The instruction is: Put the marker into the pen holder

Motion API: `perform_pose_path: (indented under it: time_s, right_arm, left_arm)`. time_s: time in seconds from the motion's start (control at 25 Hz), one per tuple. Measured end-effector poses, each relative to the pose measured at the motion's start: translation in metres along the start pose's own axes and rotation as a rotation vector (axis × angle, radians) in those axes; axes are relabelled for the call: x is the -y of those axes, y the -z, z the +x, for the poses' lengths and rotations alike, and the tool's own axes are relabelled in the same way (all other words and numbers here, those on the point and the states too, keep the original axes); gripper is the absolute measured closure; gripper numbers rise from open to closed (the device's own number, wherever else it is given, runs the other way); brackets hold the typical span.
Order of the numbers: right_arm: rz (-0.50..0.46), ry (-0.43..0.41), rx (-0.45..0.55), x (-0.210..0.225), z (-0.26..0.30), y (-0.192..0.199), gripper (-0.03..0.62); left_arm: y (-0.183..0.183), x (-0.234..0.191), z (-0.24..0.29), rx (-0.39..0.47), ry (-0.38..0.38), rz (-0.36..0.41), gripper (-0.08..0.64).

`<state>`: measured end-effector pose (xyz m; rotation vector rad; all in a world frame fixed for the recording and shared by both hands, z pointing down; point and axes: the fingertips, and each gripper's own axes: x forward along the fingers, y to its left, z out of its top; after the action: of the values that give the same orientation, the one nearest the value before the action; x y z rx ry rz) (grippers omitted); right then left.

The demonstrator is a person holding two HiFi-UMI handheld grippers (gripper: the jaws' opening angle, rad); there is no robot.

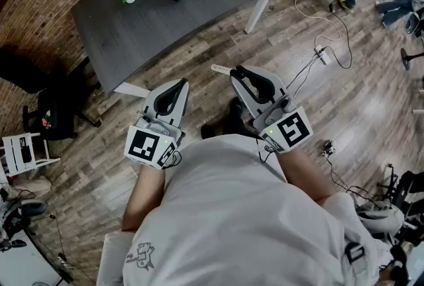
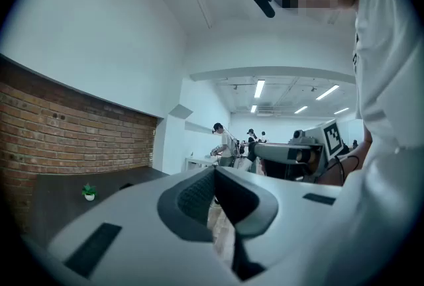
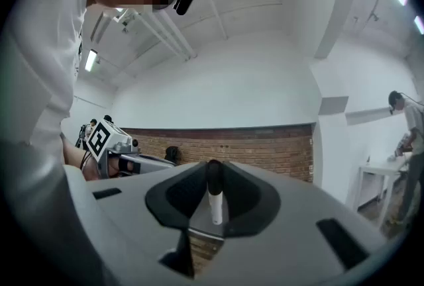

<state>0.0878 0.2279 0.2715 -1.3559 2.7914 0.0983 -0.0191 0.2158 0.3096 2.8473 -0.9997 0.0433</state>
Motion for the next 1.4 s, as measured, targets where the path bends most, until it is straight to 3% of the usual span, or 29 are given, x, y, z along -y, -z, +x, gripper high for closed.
perform_pose_path:
  time_s: [0.68, 1.4]
  right_arm:
    - [0.029, -0.084, -0.002, 0.041, 0.024, 0.009, 0.514]
    - [0.056, -0.196, 0.011, 0.187, 0.048, 0.030, 0.515]
  left_arm:
    - [0.004, -0.023, 0.038, -0.007, -0.081, -0.034, 0.549]
    - [0.016, -0.032, 0.176, -0.061, -0.170, -0.026, 0.549]
